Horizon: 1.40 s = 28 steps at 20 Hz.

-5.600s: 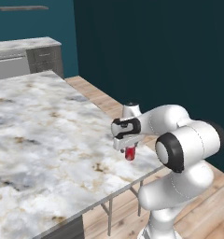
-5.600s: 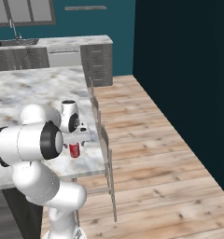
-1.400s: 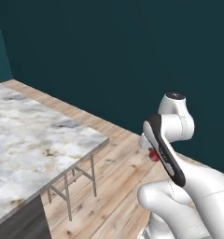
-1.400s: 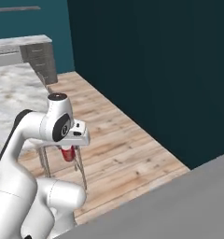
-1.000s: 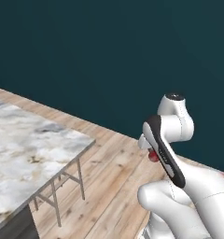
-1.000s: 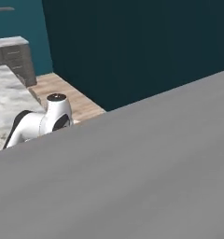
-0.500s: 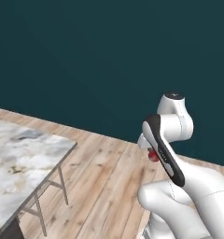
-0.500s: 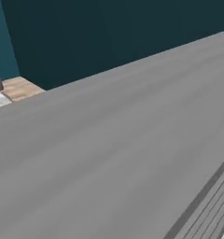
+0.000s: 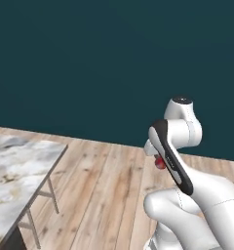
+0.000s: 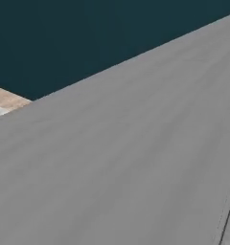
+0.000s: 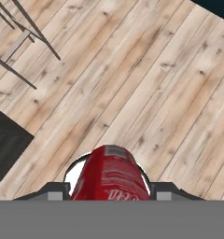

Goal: Four empty soda cans are scattered around the kitchen. Gather all the cans and cluster them next to the stove for recycling.

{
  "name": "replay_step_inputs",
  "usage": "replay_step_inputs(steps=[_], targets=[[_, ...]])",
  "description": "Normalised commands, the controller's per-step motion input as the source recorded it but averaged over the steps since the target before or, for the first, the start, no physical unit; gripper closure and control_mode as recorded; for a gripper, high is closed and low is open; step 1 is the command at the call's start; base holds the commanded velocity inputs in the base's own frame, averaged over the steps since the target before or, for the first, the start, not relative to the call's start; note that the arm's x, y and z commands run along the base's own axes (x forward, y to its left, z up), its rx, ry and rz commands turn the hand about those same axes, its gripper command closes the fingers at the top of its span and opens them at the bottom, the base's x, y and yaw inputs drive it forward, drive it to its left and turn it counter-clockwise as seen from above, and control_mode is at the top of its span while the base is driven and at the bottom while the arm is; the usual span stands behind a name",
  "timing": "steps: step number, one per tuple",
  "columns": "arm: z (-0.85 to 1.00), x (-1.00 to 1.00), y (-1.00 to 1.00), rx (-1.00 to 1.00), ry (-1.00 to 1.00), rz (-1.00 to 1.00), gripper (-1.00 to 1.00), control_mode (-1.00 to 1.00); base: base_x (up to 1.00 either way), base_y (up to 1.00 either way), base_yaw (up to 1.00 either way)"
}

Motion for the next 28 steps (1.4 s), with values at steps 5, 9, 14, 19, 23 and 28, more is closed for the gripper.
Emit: replay_step_inputs(steps=[5,9,14,19,23,28], targets=[[0.0,0.0,0.0,0.0,0.0,0.0,1.0,1.0,-0.5,0.09,-0.32],[0.0,0.0,0.0,0.0,0.0,0.0,1.0,1.0,-0.48,0.09,-0.32],[0.0,0.0,0.0,0.0,0.0,0.0,1.0,1.0,-0.5,0.11,-0.32],[0.0,0.0,0.0,0.0,0.0,0.0,1.0,1.0,-0.47,0.2,-0.31],[0.0,0.0,0.0,0.0,0.0,0.0,1.0,1.0,-0.45,0.28,-0.31],[0.0,0.0,0.0,0.0,0.0,0.0,1.0,1.0,-0.47,0.31,-0.3]])
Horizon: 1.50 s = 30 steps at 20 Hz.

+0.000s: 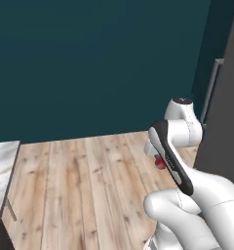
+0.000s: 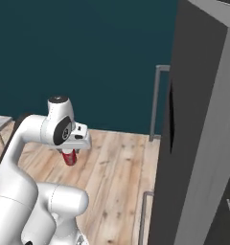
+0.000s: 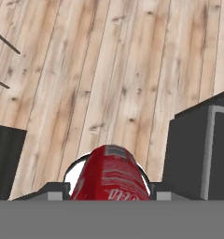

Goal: Four empty soda cans are scattered around the kitchen. Gather all the cans and cluster them next to the stove for recycling.

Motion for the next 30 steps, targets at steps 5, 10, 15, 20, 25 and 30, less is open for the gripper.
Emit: replay_step_inputs(steps=[5,10,15,20,25,30], targets=[[0.0,0.0,0.0,0.0,0.0,0.0,1.0,1.0,-0.48,0.36,-0.29],[0.0,0.0,0.0,0.0,0.0,0.0,1.0,1.0,-0.54,0.37,-0.29],[0.0,0.0,0.0,0.0,0.0,0.0,1.0,1.0,-0.57,0.39,-0.28],[0.0,0.0,0.0,0.0,0.0,0.0,1.0,1.0,-0.5,0.26,-0.23],[0.0,0.0,0.0,0.0,0.0,0.0,1.0,1.0,-0.59,0.05,-0.11],[0.0,0.0,0.0,0.0,0.0,0.0,1.0,1.0,-0.68,0.0,-0.1]])
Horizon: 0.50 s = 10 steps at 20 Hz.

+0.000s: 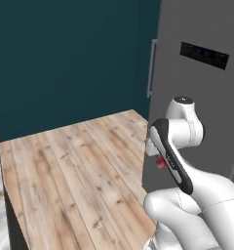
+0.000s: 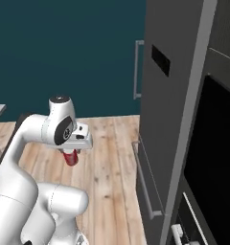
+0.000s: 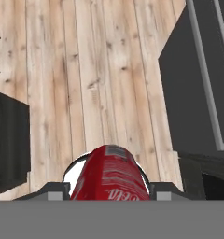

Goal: Four empty soda cans are scattered around the kitchen. Gather all the cans and cluster them next to the stove for recycling.

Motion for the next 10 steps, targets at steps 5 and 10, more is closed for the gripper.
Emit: replay_step_inputs(steps=[5,10], targets=[[0.0,0.0,0.0,0.0,0.0,0.0,1.0,1.0,-0.71,0.01,-0.11],[0.0,0.0,0.0,0.0,0.0,0.0,1.0,1.0,-0.73,0.02,-0.13]])
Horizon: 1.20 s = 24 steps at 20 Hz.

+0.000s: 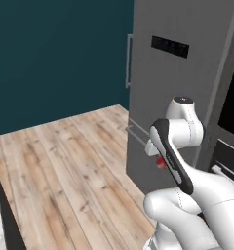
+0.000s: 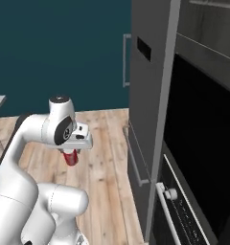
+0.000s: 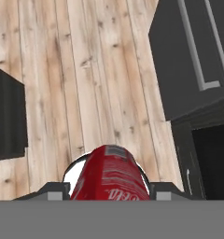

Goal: Four empty soda cans are scattered around the kitchen. Gather all the cans and cluster them next to the stove for recycling.

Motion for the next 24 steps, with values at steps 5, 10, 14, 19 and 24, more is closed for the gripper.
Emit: replay_step_inputs(steps=[5,10,14,19,24], targets=[[0.0,0.0,0.0,0.0,0.0,0.0,1.0,1.0,-0.7,0.05,-0.14],[0.0,0.0,0.0,0.0,0.0,0.0,1.0,1.0,-0.66,0.15,-0.17],[0.0,0.0,0.0,0.0,0.0,0.0,1.0,1.0,-0.61,0.22,-0.18],[0.0,0.0,0.0,0.0,0.0,0.0,1.0,1.0,-0.59,0.29,-0.24],[0.0,0.0,0.0,0.0,0.0,0.0,1.0,1.0,-0.65,0.29,-0.31]])
